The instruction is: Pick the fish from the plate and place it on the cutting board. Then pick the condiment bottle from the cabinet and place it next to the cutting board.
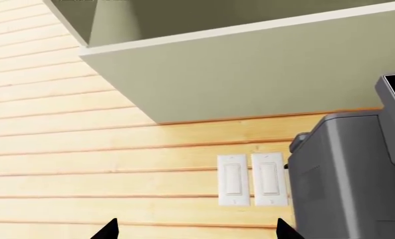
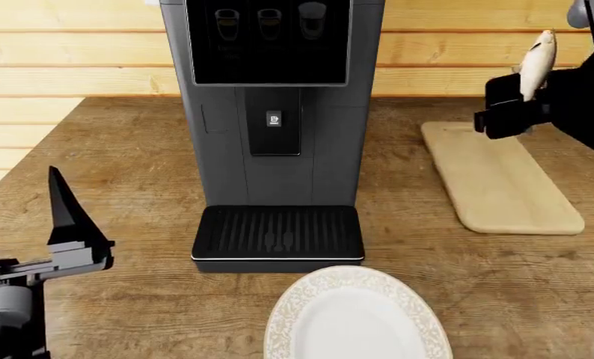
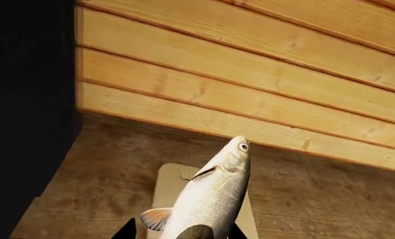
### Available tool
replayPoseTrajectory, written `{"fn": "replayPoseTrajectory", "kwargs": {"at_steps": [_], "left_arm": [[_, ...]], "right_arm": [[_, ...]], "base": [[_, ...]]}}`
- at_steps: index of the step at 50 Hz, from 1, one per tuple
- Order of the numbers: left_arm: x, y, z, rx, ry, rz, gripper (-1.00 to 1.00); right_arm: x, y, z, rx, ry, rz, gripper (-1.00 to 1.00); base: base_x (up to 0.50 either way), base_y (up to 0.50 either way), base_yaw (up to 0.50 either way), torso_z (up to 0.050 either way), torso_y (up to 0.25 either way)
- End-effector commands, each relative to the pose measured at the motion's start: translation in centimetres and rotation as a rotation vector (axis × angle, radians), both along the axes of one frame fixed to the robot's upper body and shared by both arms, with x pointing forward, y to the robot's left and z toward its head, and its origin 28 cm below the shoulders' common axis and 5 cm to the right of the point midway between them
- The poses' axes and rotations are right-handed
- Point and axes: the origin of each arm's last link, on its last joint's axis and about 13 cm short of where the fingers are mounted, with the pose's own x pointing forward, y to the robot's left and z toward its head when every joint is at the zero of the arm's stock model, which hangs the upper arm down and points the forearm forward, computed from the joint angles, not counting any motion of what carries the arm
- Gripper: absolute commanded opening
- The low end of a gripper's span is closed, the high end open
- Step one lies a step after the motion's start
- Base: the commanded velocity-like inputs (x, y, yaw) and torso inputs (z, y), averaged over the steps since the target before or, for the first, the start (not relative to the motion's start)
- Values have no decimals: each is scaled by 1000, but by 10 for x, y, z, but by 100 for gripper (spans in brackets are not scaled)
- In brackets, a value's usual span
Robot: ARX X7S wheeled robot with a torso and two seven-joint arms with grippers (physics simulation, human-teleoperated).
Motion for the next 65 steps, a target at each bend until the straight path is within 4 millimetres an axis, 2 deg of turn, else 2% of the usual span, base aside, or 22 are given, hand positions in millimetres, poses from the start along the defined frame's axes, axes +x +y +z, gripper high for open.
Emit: {"fn": "replayPoseTrajectory", "kwargs": {"at_steps": [1, 4, 13, 17, 22, 33, 42, 50, 51, 61, 65], "left_arm": [[-3, 2, 1, 0, -2, 15, 100], [-4, 2, 2, 1, -3, 21, 100], [-5, 2, 3, 7, -4, 23, 100], [-5, 2, 3, 10, -3, 28, 100], [-7, 2, 2, 12, 3, 35, 100], [-7, 3, 1, 13, 6, 38, 100], [-7, 3, 0, 13, 9, 40, 100], [-7, 3, 0, 14, 9, 37, 100], [-7, 3, 0, 15, 9, 36, 100], [-8, 3, 0, 13, 6, 30, 100], [-8, 3, 0, 12, 6, 31, 100]], "right_arm": [[50, -42, 15, -28, 44, -117, -100], [66, -47, 7, -25, 75, -135, -100], [110, -51, -33, -13, 167, -162, -100], [123, -51, -49, -9, 202, -177, -100], [122, -51, -66, -7, 253, -212, -100], [119, -53, -80, -18, 324, -229, -100], [121, -47, -82, -23, 347, -186, -100], [119, -51, -78, -23, 341, -199, -100], [119, -52, -77, -20, 341, -206, 100], [117, -58, -60, -13, 282, -260, 100], [118, -59, -48, -8, 215, -265, 100]], "base": [[0, 0, 0, 0, 0], [0, 0, 0, 0, 0], [0, 0, 0, 0, 0], [0, 0, 0, 0, 2], [0, 0, 0, 0, 0], [0, 0, 0, 0, 1], [0, 0, 0, 0, 1], [0, 0, 0, 0, 0], [0, 0, 0, 0, 0], [0, 0, 0, 2, 0], [0, 0, 0, 0, 0]]}}
